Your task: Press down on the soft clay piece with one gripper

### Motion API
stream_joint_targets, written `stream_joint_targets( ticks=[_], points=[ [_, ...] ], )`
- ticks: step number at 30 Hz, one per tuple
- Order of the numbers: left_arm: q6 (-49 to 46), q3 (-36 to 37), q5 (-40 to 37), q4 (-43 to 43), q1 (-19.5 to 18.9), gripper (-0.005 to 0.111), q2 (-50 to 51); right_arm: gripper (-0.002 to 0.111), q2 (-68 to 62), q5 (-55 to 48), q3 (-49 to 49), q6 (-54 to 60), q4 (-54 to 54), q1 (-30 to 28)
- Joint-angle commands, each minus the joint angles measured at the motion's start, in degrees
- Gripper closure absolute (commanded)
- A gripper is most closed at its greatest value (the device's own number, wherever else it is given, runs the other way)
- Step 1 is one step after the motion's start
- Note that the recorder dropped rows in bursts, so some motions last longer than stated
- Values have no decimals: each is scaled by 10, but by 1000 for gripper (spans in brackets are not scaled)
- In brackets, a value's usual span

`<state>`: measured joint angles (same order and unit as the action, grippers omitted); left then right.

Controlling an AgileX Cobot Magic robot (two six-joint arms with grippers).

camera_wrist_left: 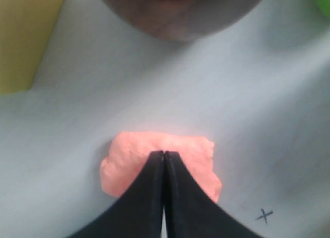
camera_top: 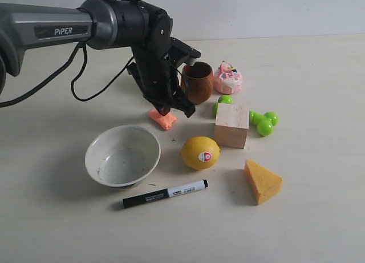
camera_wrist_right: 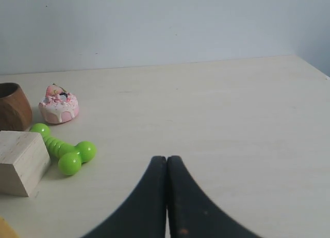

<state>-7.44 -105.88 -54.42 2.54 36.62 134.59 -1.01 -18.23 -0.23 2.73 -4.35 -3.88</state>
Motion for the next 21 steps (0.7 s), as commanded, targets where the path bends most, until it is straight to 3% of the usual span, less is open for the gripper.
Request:
stream_joint_targets(
  ticks=[1,21],
  points=[
    [-1,-2,-11,-1,-2,107,23,108,3,3,2,3,0,3],
    [-1,-2,-40,0,-2,107,111,108,3,3,2,3,0,3]
  ],
)
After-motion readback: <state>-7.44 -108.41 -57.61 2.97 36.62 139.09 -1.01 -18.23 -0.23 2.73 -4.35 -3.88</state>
